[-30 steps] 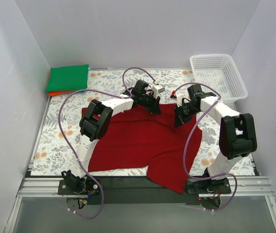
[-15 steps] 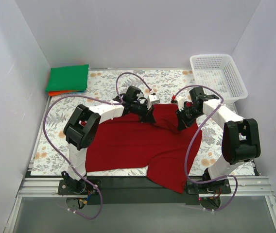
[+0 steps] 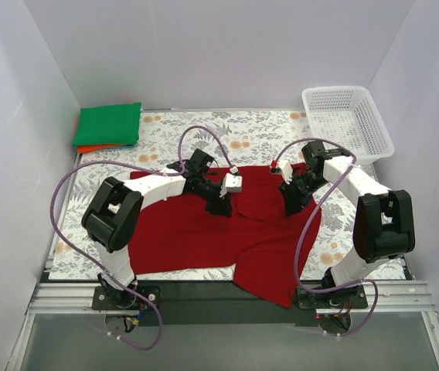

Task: Fold and stack the t-shirts
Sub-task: Fold the tshirt

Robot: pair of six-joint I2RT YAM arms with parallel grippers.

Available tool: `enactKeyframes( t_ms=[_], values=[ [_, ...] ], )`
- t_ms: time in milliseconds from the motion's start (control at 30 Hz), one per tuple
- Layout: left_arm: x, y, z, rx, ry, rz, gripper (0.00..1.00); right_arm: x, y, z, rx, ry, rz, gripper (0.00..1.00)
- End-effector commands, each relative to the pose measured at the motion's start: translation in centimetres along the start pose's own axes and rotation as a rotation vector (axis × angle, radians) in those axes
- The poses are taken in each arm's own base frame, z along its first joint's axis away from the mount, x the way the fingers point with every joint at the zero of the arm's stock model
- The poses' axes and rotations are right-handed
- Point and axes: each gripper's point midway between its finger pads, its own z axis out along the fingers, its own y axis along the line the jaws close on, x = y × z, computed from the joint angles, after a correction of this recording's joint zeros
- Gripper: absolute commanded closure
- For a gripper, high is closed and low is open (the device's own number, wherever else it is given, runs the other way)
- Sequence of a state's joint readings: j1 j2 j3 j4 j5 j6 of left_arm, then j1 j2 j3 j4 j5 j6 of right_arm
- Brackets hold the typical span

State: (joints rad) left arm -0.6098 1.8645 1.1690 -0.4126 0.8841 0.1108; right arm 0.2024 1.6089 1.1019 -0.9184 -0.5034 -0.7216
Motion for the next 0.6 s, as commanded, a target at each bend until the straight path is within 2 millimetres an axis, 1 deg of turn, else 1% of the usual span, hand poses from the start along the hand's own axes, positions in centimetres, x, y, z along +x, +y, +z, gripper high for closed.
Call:
enactKeyframes(
  t_ms=[0,33,67,100,133,167,200,233,267,300,367,400,433,467,500,533,567],
  values=[
    [-3.1,-1.5,-3.3,-0.009,-0.068,0.072,0.75,-2.4,0.7,-2.1,-0.019,-0.064,-0.056,0.65],
    [-3.4,-1.0,-3.9,-0.031,-0.082,0.045,0.75,-3.1,0.4,-2.3,-0.012,-0.075,-0.045,0.64],
    [-3.2,0.0,-5.1,-0.071,-0.095,-0.005,0.76,-4.4,-0.3,-2.6,0.007,-0.1,-0.036,0.65],
    [-3.6,0.7,-6.1,-0.104,-0.114,-0.118,0.76,-4.8,-1.3,-2.2,0.02,-0.092,-0.007,0.66],
    [-4.0,1.6,-7.2,-0.147,-0.136,-0.154,0.76,-5.2,-1.8,-2.0,0.036,-0.095,0.062,0.68],
    [-3.5,3.3,-9.4,-0.211,-0.161,-0.229,0.78,-6.2,-2.6,-2.3,0.062,-0.116,0.068,0.68],
    [-3.0,4.7,-10.8,-0.292,-0.173,-0.331,0.79,-6.8,-3.9,-2.0,0.102,-0.121,0.079,0.68],
    [-2.1,6.2,-12.9,-0.39,-0.179,-0.402,0.8,-7.3,-4.7,-2.0,0.13,-0.133,0.123,0.68],
    [-1.0,7.1,-13.8,-0.46,-0.16,-0.447,0.81,-8.5,-5.6,-2.6,0.161,-0.156,0.125,0.68],
    [1.0,8.5,-15.3,-0.588,-0.102,-0.496,0.83,-8.7,-6.6,-2.1,0.176,-0.146,0.14,0.68],
    [4.0,9.7,-17.5,-0.716,-0.054,-0.604,0.85,-9.5,-7.8,-2.1,0.203,-0.15,0.172,0.67],
    [5.2,10.0,-18.4,-0.754,-0.033,-0.644,0.88,-9.9,-8.9,-1.9,0.23,-0.146,0.177,0.67],
    [6.5,10.1,-19.3,-0.787,-0.004,-0.688,0.89,-9.9,-9.5,-1.7,0.245,-0.139,0.185,0.66],
    [8.4,10.4,-20.7,-0.822,-0.008,-0.767,0.89,-9.9,-10.1,-1.5,0.259,-0.132,0.186,0.66],
    [9.5,10.6,-21.3,-0.838,-0.004,-0.804,0.89,-9.7,-11.0,-1.0,0.276,-0.112,0.198,0.66],
    [11.0,10.6,-22.5,-0.867,0.016,-0.859,0.9,-9.7,-11.4,-0.7,0.28,-0.105,0.204,0.66],
    [12.4,10.6,-22.5,-0.867,0.038,-0.897,0.91,-9.6,-11.8,-0.5,0.287,-0.096,0.212,0.66]
  ],
)
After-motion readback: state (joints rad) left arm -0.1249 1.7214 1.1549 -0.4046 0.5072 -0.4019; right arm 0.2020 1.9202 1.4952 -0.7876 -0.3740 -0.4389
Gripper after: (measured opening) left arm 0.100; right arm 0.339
